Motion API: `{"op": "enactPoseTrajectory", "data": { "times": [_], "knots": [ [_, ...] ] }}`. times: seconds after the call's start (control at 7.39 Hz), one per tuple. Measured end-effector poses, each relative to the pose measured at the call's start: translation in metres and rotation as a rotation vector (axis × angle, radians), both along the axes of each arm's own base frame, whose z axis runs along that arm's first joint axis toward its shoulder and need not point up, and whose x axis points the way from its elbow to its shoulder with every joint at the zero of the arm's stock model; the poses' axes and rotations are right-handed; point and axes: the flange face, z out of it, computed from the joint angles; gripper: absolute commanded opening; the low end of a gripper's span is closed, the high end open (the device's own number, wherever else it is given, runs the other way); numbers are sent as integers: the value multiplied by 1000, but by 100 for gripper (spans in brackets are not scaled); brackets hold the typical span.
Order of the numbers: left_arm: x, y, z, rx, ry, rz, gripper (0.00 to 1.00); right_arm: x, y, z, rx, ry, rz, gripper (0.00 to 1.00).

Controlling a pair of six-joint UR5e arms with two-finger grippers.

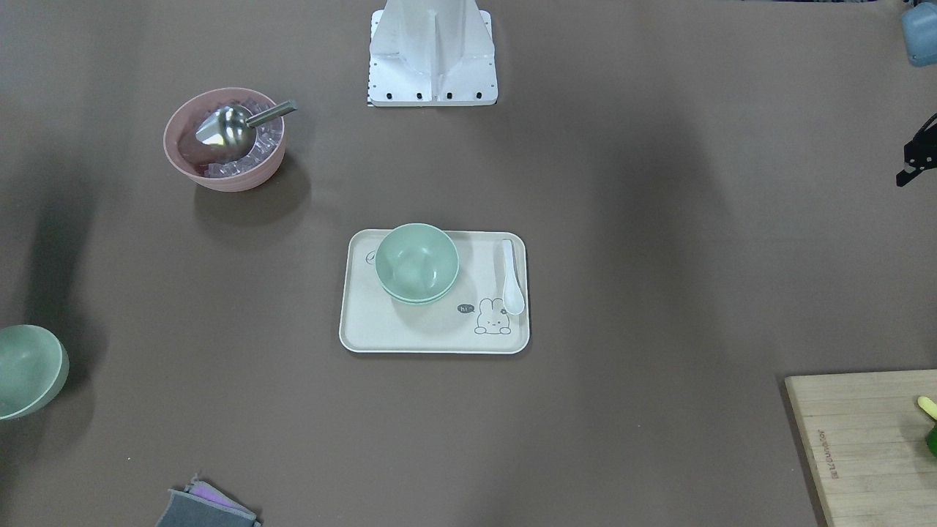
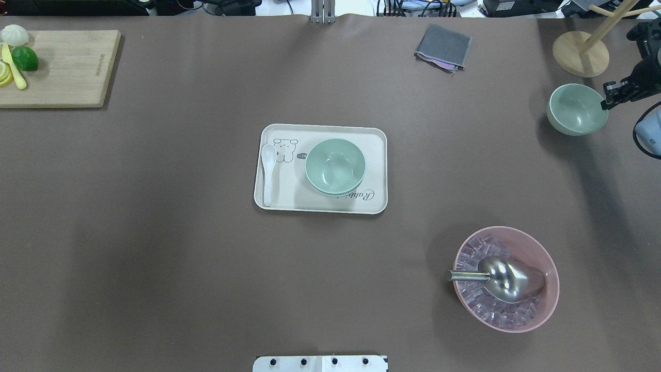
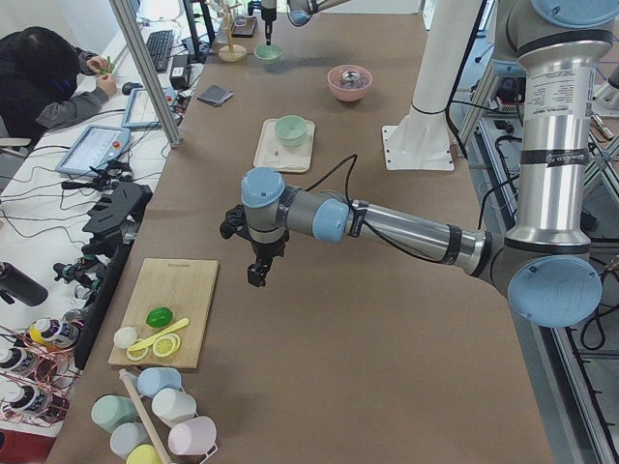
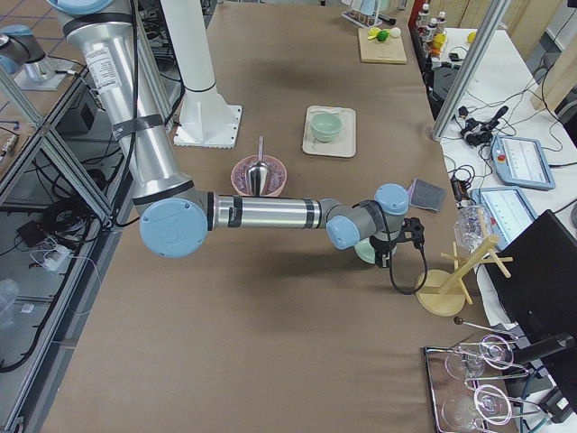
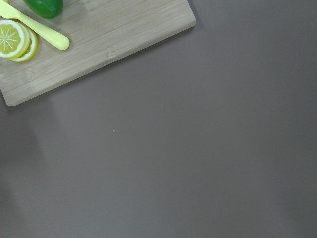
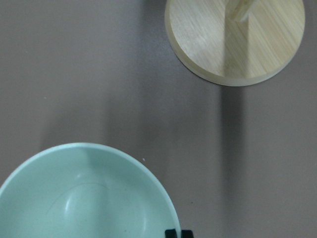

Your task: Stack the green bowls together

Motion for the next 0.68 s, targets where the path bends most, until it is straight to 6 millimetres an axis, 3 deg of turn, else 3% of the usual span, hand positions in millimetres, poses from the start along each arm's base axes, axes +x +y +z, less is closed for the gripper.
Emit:
{"op": "enactPoseTrajectory", "data": {
  "times": [0.27,0.68],
  "knots": [
    [-17,7,11,-19,-5,-26,98,-3,-1,-64,-41,-34,46,0],
    [-73,22,52,-38,-25,-44,98,-29,17,-165,-110,-72,103,0]
  ]
}}
